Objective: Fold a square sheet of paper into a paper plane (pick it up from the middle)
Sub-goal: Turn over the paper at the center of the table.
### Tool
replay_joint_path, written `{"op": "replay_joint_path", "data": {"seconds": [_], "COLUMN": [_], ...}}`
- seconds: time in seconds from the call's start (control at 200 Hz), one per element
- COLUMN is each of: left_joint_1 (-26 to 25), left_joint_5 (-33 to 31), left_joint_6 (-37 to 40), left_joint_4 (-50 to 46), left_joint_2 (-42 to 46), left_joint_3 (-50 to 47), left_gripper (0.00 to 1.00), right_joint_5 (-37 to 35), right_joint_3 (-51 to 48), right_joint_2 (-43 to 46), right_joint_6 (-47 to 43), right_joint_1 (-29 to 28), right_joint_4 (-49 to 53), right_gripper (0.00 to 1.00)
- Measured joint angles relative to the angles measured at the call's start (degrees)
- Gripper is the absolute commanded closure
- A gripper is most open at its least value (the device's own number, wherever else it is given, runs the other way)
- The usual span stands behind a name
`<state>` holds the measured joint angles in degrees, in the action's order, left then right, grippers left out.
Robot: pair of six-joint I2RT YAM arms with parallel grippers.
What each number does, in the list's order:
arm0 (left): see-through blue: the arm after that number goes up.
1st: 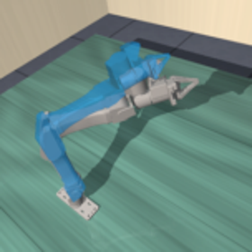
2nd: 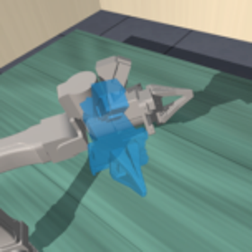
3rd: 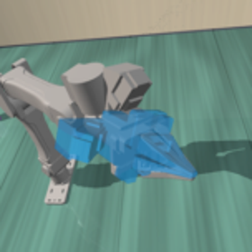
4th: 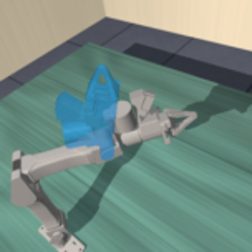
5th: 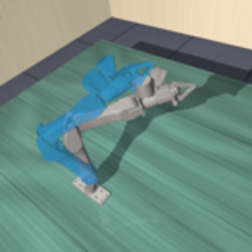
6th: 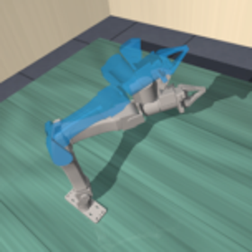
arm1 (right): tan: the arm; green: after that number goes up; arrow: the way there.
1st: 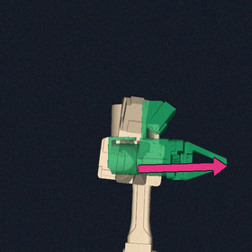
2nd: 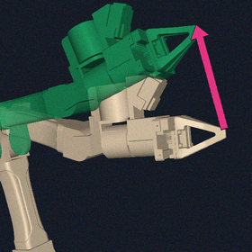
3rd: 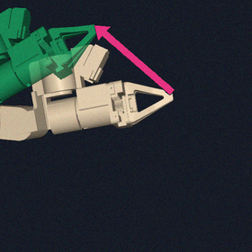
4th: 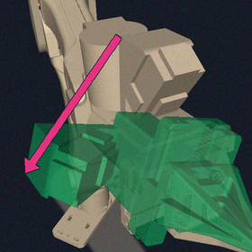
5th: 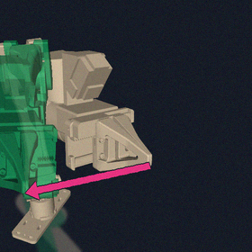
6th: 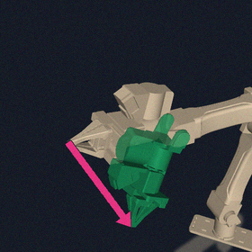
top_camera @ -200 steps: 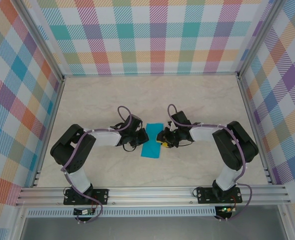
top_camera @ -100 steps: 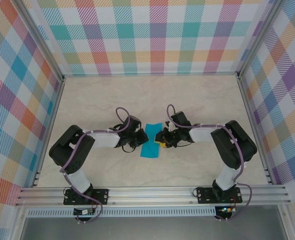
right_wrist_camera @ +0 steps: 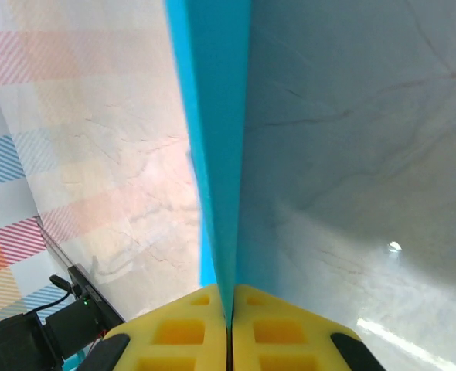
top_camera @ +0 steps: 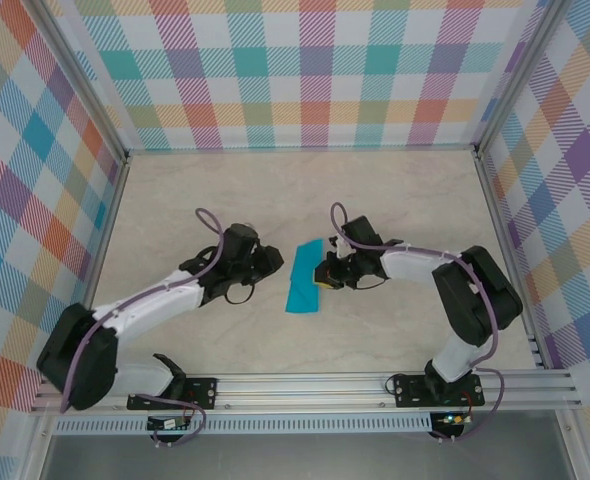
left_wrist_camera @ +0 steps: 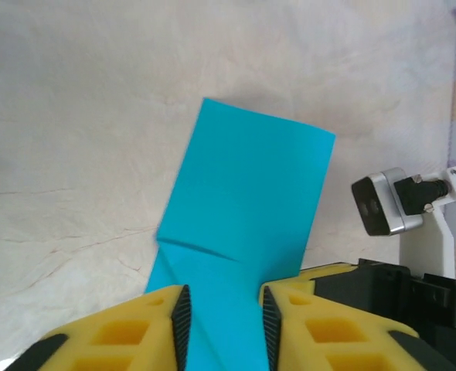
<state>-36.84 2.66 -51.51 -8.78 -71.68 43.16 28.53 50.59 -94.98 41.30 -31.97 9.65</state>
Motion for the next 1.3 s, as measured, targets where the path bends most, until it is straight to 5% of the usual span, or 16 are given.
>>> {"op": "replay_joint_path", "data": {"seconds": [0.155,0.31,0.48,0.625,0.8,0.99,1.19,1.3], "left_joint_1": [0.90,2.03,2.78,3.80,4.74,4.87,4.92,5.01], "left_joint_5": [-3.41,-4.61,-6.08,-8.39,-11.39,-12.44,-11.26,-8.39], "left_joint_6": [0.76,1.20,1.40,1.40,1.14,-0.07,-1.05,-1.64], "left_joint_4": [-6.14,-9.20,-12.41,-15.96,-20.79,-25.11,-26.71,-24.65], "left_joint_2": [8.68,11.82,13.55,18.36,25.99,32.81,34.75,32.94], "left_joint_3": [-1.99,-4.42,-6.32,-6.86,-8.20,-10.21,-10.49,-11.23], "left_gripper": [0.56,0.52,0.51,0.50,0.48,0.45,0.43,0.43], "right_joint_5": [-9.09,-26.91,-47.36,-54.90,-54.53,-44.02,-33.22,-27.23], "right_joint_3": [8.94,21.92,35.52,38.42,45.79,55.21,43.98,29.83], "right_joint_2": [6.05,8.41,3.48,-4.42,-18.84,-31.69,-21.92,-7.61], "right_joint_6": [-6.58,-11.34,-10.23,-7.30,-4.98,-5.40,-5.64,-5.07], "right_joint_1": [-0.85,-5.20,-11.47,-14.62,-19.41,-23.89,-23.69,-19.47], "right_joint_4": [14.86,33.90,55.17,64.94,68.91,63.06,49.44,39.95], "right_gripper": [0.94,0.93,0.93,0.92,0.87,0.67,0.54,0.68]}}
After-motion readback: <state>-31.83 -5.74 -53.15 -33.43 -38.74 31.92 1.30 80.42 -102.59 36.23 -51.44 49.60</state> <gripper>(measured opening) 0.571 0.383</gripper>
